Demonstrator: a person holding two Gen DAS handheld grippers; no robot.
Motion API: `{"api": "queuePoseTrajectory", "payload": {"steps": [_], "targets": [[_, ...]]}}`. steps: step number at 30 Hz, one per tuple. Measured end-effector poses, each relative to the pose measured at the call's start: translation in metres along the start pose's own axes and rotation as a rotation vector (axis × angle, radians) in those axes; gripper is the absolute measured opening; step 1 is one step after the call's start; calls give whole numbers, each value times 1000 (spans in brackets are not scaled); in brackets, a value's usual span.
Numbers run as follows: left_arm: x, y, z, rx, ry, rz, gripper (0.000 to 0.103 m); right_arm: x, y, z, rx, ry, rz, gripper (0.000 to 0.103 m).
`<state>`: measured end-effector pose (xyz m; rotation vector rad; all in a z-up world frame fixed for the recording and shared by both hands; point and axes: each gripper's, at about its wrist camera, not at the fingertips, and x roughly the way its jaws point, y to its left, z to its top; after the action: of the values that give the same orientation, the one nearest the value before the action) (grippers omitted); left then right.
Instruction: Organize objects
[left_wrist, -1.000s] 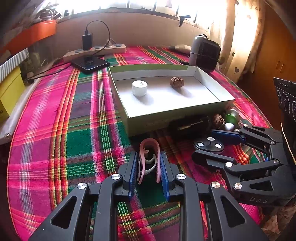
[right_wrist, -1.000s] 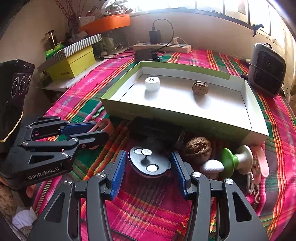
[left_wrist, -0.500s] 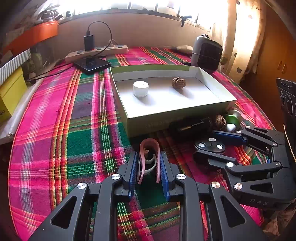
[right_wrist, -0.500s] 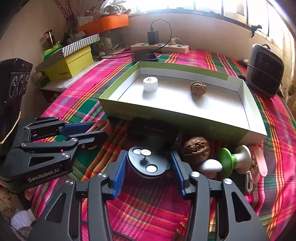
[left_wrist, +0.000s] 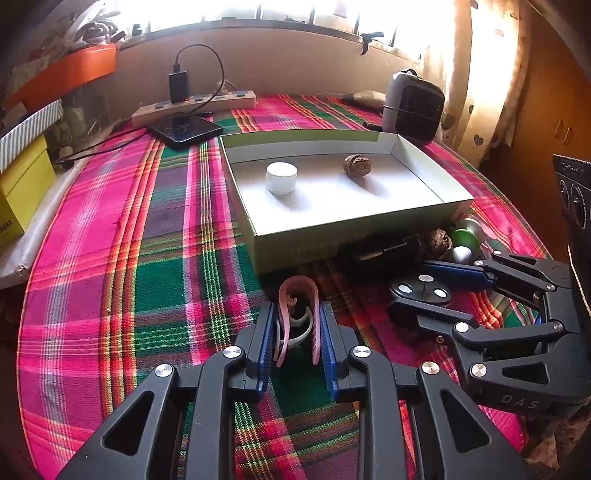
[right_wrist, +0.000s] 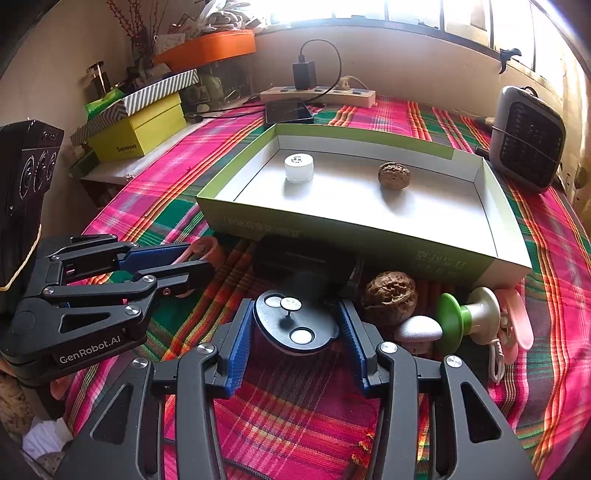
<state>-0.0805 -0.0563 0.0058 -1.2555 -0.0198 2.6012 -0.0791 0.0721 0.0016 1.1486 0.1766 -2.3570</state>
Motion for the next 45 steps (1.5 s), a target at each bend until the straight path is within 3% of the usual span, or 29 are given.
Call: {"api": "queuePoseTrajectory", "payload": {"steps": [27,45], "targets": [[-14,-6,4,2,-32,5,21,-12,-5,2,21,-35,22,46],[-24,-18,35,17,-78,-23,21,-37,-20,23,46,-107,-12,46]]}}
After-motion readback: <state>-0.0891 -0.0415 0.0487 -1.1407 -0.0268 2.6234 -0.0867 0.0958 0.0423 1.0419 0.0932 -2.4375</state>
